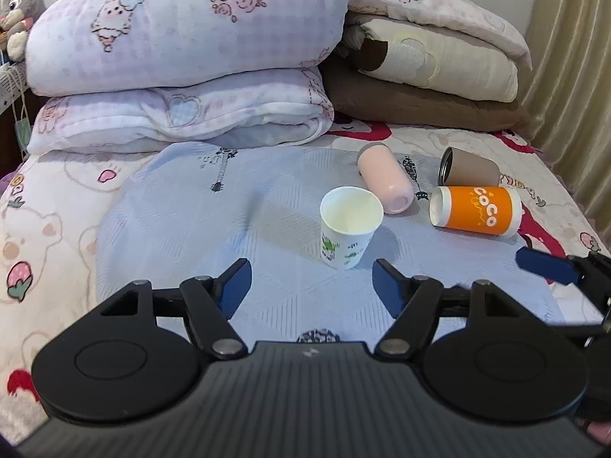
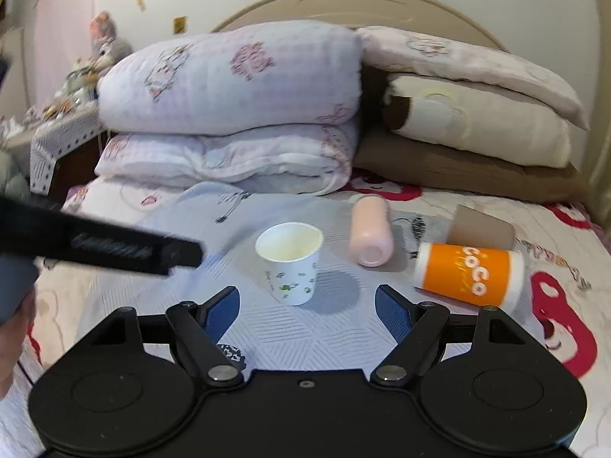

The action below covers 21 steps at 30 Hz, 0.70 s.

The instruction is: Flip cup upright

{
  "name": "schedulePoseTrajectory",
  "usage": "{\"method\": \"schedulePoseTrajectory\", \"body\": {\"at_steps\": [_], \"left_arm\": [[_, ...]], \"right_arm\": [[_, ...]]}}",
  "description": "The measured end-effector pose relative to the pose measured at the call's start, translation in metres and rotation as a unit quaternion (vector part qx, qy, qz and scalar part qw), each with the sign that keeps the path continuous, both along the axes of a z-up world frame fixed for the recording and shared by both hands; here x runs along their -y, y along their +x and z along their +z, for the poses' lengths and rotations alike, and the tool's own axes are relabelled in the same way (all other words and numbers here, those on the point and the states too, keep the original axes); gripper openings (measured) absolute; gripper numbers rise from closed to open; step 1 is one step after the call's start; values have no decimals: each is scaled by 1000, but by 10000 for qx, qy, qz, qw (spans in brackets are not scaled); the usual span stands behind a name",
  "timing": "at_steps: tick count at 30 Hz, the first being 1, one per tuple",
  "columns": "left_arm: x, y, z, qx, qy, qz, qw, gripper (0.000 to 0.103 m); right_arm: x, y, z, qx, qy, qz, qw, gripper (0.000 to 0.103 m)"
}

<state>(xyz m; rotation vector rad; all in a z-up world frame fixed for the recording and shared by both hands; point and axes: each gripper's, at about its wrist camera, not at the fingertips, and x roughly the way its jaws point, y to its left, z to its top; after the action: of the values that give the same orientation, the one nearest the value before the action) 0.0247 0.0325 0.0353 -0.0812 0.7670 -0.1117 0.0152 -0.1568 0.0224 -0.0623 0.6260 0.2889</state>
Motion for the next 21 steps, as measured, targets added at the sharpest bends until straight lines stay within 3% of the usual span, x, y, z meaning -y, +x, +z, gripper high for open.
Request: {"method": "schedulePoseTrajectory", "body": {"at_steps": [5, 13, 15, 17, 21], "left_arm": [[-5, -22, 3, 161, -37, 34, 9999, 74], [-10, -41, -6, 345, -143, 141, 9992, 77], [-12, -43, -9, 533, -145, 261, 9981, 84], [-14, -41, -15, 524, -163, 387, 9977, 85], [-19, -41, -22, 492, -220, 479, 9974, 88]], "right_arm": [[15, -17, 15, -3, 271, -179, 9995, 83], [20, -46, 22, 164, 159, -393, 9990, 87], [20, -51, 21, 315, 201, -521, 9979, 91], [20, -57, 18, 636, 187, -786, 9947, 99], [19, -58, 9, 765, -45, -1111, 9908, 99]]}}
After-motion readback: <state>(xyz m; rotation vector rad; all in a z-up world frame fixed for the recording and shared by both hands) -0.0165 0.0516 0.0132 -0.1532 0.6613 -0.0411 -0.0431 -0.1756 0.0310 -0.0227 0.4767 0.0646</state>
